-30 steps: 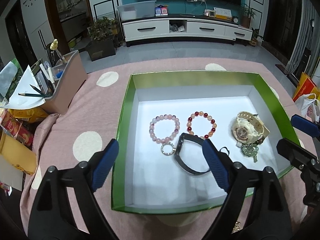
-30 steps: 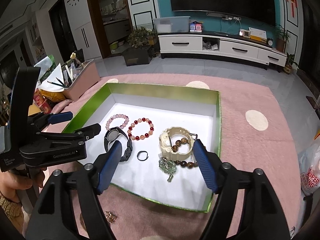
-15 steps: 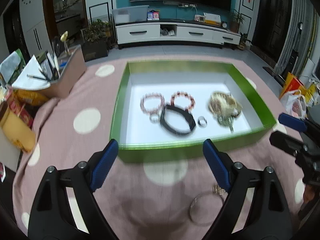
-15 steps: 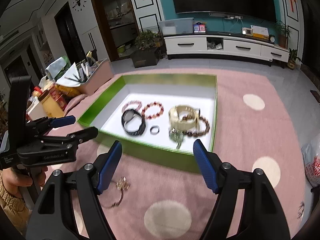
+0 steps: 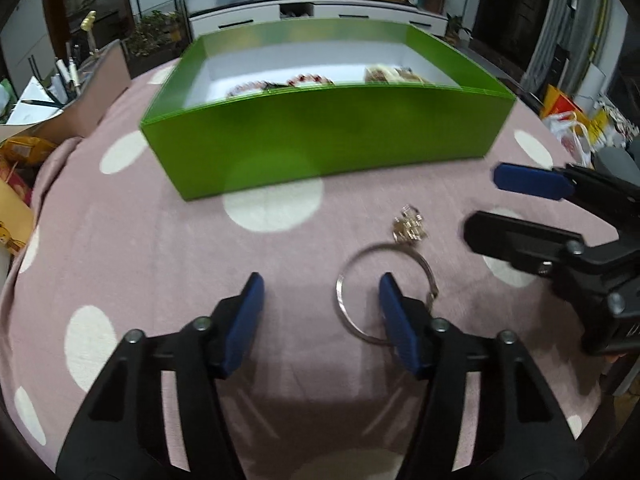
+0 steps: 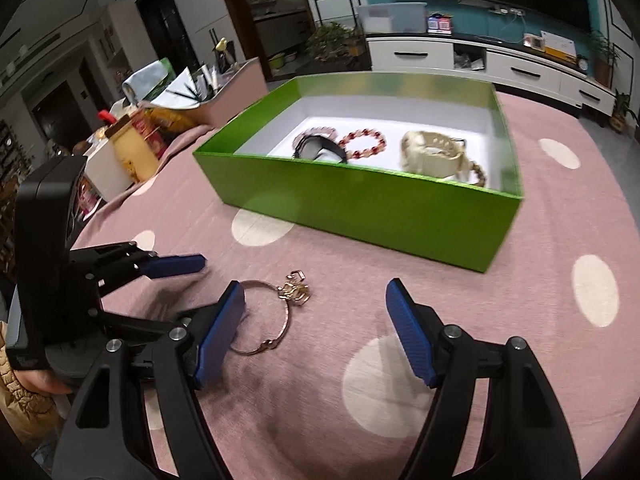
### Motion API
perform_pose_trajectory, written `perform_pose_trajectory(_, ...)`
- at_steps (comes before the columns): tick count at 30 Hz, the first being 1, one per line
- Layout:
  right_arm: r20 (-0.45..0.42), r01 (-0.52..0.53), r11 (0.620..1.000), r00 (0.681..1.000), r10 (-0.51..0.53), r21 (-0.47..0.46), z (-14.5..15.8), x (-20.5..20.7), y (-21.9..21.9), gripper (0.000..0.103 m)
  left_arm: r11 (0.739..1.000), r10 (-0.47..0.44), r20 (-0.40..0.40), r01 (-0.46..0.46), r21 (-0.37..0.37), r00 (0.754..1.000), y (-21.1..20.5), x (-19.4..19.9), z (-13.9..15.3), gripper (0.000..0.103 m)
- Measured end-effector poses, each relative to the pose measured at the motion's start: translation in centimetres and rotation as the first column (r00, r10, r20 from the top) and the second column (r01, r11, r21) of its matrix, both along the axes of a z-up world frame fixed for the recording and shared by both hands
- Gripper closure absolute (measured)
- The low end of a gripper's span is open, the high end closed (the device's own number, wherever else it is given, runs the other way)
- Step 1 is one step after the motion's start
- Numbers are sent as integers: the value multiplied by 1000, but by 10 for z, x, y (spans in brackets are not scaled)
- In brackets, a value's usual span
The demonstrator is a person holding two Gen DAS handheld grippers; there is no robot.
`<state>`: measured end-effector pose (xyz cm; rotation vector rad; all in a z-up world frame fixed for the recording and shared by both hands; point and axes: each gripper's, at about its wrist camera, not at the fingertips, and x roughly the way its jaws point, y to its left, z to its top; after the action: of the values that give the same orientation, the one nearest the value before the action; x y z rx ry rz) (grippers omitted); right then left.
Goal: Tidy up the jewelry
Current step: 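Grasp the silver hoop bangle with the left tool while the right tool grasps the gold charm, then drop the hoop bangle into the box while the right tool drops the gold charm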
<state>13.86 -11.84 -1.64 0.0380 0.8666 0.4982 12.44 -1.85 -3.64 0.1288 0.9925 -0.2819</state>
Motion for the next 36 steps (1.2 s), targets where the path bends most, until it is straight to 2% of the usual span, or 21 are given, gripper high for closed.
perform_pose_trajectory(5,-26,-22,1000,999,21,-9,-11,9,12,43,1000,-31,14,31,5,999,-4,-4,-5,66)
perform_pose_trajectory(7,-32,-29,1000,999,29,-10,-15,12,16,48,999,-46,19,46,-7,999,-5,-6,-6,92)
perform_pose_trajectory(10,-41,-44,999,998,43,-18,-19,17,22,54,998,-54,24,54,-13,998,-3,-8,-6,99)
perform_pose_trajectory(14,-46,-59,998,997,57,-35,-24,21,29,59,999,-37,31,38,-16,999,2,-8,-4,99)
perform_pose_trajectory(18,-46,-69,996,997,66,-60,-28,22,34,79,1000,-21,32,22,-19,999,10,-6,-1,99)
perform_pose_trajectory(19,-40,-68,996,997,65,-66,-28,22,34,81,1000,-18,33,18,-18,999,11,-6,0,99)
perform_pose_trajectory(26,-4,-60,996,998,60,-63,-17,17,29,81,999,17,58,-15,-35,998,27,-4,16,99)
perform_pose_trajectory(36,134,-14,1000,991,17,-23,40,14,3,81,995,66,163,-54,-81,984,32,23,71,99)
